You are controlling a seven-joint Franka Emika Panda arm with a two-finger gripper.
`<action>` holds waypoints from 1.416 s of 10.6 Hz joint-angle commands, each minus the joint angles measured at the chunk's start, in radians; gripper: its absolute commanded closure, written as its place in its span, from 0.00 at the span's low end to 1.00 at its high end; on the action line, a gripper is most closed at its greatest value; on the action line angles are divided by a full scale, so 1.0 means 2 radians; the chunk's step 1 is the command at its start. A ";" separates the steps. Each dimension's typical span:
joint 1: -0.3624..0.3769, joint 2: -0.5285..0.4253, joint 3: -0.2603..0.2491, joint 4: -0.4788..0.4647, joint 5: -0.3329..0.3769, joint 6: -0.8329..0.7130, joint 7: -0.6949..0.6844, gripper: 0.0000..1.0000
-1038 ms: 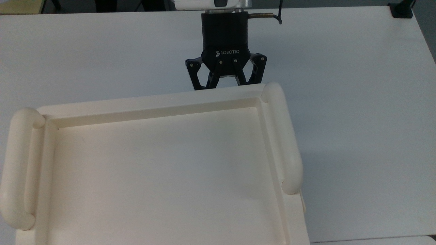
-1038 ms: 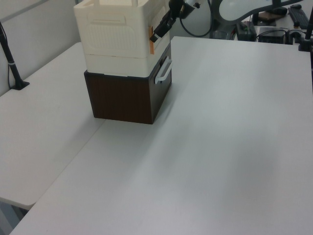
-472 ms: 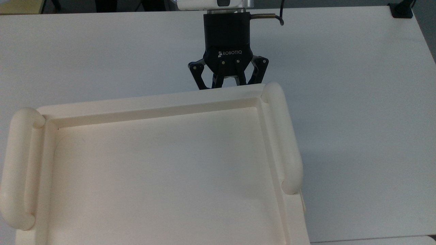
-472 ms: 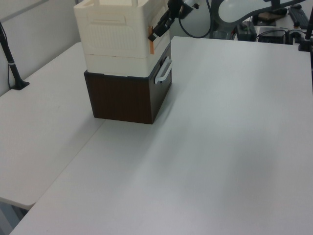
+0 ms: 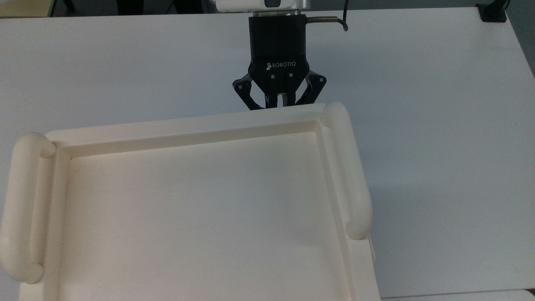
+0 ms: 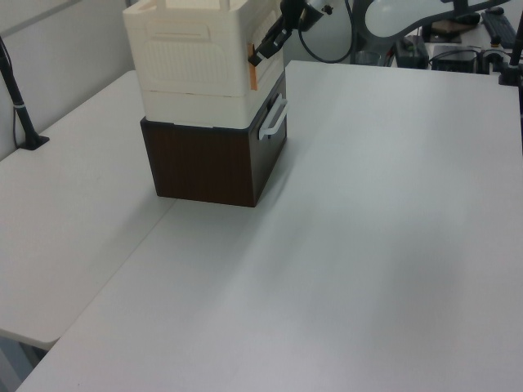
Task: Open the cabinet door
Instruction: 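Pull the gripped door edge outward, swinging the door open on its hinge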
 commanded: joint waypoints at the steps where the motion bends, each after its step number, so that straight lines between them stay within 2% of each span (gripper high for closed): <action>1: 0.001 -0.001 0.000 0.001 -0.010 0.003 0.008 0.98; 2: 0.000 -0.005 0.000 -0.001 -0.010 -0.005 0.008 1.00; 7: -0.002 -0.042 -0.002 0.000 -0.002 -0.156 0.008 0.98; 8: -0.003 -0.050 -0.003 0.000 -0.002 -0.185 0.008 0.81; 9: -0.003 -0.055 -0.006 -0.001 -0.001 -0.218 0.007 0.51; 10: -0.009 -0.065 -0.006 -0.003 0.000 -0.265 0.005 0.29; 12: -0.008 -0.086 -0.002 -0.002 0.000 -0.369 0.003 0.24; 13: -0.005 -0.102 0.000 -0.001 0.000 -0.414 0.004 0.08; 14: -0.001 -0.119 0.000 0.000 0.002 -0.460 0.003 0.00; 15: 0.000 -0.134 0.001 0.002 0.008 -0.496 0.002 0.00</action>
